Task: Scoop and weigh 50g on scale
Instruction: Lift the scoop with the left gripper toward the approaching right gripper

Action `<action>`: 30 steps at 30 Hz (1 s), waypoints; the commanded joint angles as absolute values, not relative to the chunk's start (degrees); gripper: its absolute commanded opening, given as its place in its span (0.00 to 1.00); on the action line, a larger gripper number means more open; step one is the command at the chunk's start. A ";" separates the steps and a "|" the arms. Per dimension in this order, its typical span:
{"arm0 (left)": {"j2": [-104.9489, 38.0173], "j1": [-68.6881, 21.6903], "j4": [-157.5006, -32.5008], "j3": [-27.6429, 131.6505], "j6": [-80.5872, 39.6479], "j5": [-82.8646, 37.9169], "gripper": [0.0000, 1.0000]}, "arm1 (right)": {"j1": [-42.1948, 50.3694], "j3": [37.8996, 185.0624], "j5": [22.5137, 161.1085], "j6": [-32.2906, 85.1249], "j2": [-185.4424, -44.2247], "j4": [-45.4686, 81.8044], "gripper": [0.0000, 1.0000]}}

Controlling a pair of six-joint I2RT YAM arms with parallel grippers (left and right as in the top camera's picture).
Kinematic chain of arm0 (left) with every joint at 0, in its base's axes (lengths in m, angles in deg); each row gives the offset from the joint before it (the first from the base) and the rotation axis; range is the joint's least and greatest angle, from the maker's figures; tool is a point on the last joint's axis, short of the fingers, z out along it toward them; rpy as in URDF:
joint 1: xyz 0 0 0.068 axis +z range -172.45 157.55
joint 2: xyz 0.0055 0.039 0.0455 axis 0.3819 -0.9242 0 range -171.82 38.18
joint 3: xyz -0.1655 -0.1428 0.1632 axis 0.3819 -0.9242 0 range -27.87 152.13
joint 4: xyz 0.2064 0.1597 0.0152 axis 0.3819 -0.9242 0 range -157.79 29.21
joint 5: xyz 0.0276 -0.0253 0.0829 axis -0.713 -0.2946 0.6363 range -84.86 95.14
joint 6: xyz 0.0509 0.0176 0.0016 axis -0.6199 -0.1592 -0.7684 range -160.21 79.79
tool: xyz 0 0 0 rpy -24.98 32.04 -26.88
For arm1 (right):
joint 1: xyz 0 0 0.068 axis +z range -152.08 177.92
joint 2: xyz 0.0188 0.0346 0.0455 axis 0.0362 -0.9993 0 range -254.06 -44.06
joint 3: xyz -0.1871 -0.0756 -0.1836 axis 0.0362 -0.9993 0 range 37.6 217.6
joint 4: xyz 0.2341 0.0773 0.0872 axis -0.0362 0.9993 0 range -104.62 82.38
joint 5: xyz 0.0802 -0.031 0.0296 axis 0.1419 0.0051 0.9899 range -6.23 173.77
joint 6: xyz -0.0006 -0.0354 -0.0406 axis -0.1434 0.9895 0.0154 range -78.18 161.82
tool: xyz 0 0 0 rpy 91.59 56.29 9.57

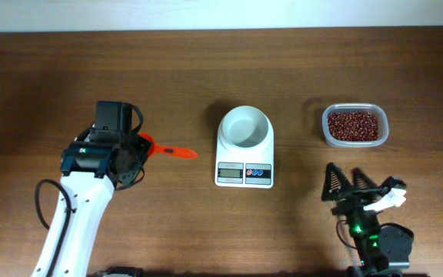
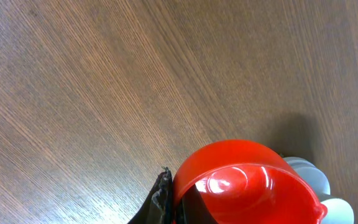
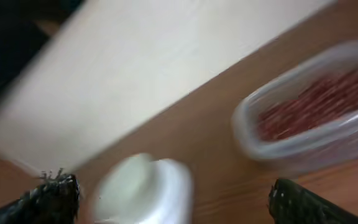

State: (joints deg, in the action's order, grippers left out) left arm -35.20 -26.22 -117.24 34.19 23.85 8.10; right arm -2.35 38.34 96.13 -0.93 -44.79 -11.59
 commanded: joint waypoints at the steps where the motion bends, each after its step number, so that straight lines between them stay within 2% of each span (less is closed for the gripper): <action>1: -34.81 -26.05 -117.52 34.08 22.93 7.91 0.00 | -1.98 37.92 114.75 -24.82 -44.53 -12.01 0.99; 5: -34.81 -26.05 -119.01 34.08 22.95 7.91 0.00 | -2.09 37.92 116.13 -27.31 -44.53 -12.27 0.99; 7: -34.81 -26.05 -119.67 34.08 22.95 7.89 0.00 | -2.09 37.94 115.93 -18.04 -44.53 -11.87 0.99; 9: -34.81 -26.05 -120.10 34.08 22.93 7.89 0.00 | -2.09 38.80 115.91 -18.17 -44.62 -11.00 0.99; 14: -34.81 -26.09 -122.64 34.08 22.95 5.94 0.00 | -2.09 56.06 110.31 -11.90 -52.14 12.93 0.99; 15: -34.81 -26.09 -122.99 34.08 22.97 4.52 0.00 | -2.09 58.86 112.06 -11.90 -54.87 14.16 0.99; 18: -34.81 -26.09 -123.53 34.08 23.58 -0.40 0.00 | -2.07 61.05 124.56 -12.25 -60.97 9.39 0.99; 22: -34.81 -30.07 -123.47 34.08 23.95 -2.17 0.00 | -2.07 61.02 132.93 -13.06 -66.78 9.63 0.99; 25: -34.81 -34.68 -123.47 34.08 27.80 -2.10 0.00 | -0.71 61.05 133.09 -13.06 -69.64 9.59 0.99; 30: -34.81 -39.97 -123.47 34.08 29.07 -2.04 0.00 | 8.47 61.02 127.34 -12.23 -72.18 5.65 0.99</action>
